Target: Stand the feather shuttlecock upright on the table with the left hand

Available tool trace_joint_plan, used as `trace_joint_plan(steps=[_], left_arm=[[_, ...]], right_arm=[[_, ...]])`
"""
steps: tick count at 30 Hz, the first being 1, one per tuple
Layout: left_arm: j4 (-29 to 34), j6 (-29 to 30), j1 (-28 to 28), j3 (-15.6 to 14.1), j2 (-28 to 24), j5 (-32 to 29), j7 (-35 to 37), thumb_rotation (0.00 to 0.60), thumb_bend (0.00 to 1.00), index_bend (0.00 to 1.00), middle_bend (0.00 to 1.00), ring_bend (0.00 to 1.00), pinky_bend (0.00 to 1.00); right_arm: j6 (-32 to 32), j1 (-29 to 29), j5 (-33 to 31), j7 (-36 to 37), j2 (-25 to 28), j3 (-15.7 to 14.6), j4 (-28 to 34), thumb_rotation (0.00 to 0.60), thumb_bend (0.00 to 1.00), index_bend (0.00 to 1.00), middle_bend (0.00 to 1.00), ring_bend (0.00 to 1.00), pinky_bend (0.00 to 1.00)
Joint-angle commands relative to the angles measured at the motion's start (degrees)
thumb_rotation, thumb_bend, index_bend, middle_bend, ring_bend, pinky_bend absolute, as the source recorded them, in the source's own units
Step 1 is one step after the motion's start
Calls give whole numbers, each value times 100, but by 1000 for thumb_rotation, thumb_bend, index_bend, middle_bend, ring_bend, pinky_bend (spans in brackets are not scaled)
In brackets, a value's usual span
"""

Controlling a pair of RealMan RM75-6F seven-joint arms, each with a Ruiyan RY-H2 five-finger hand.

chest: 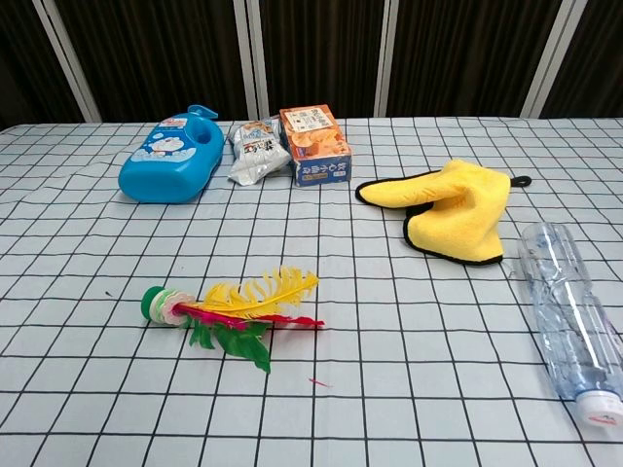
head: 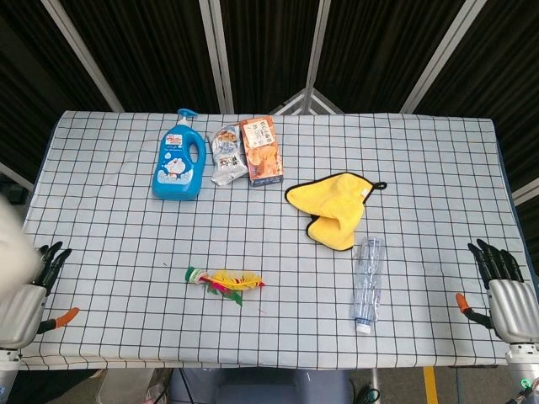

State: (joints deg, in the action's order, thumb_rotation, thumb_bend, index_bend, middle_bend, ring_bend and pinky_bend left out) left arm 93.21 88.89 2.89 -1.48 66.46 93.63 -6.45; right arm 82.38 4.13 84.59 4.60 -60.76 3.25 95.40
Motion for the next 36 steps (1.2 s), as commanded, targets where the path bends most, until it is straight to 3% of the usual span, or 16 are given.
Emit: trace_joint_plan(steps=[1,14,21,27,32,36], left_arm=[[-2,1,-2,0,-3,-2,3,600,0,0,0,0,0],[29,-56,5,-38,-45,25,44,600,6,0,0,0,0],[152,-295,189,-85,-166,210,47,600,86,7,0,0,0],[697,-947,688,13,-382,353,-296,600,201,260,0,0,0],[1340,-1551,1107,303,-216,15,-941,600,271,306,11,0,0],[1615,-2063,1488,584,215,-478,-1669,600,307,358,32,0,0]], right_arm=[[-13,7,8,-9,-6,-4,-2,600,395,0,0,0,0],[-41,35,21,-56,-33,-4,6,600,394,0,0,0,0],[-36,31,-4,-44,-39,5,12,600,393,0,0,0,0],[-63,35,0,-34,-29,-12,26,600,394,0,0,0,0],[-73,37,-7,-34,-21,-13,42,600,394,0,0,0,0],[-71,30,-19,-15,-9,-13,45,600,394,0,0,0,0]])
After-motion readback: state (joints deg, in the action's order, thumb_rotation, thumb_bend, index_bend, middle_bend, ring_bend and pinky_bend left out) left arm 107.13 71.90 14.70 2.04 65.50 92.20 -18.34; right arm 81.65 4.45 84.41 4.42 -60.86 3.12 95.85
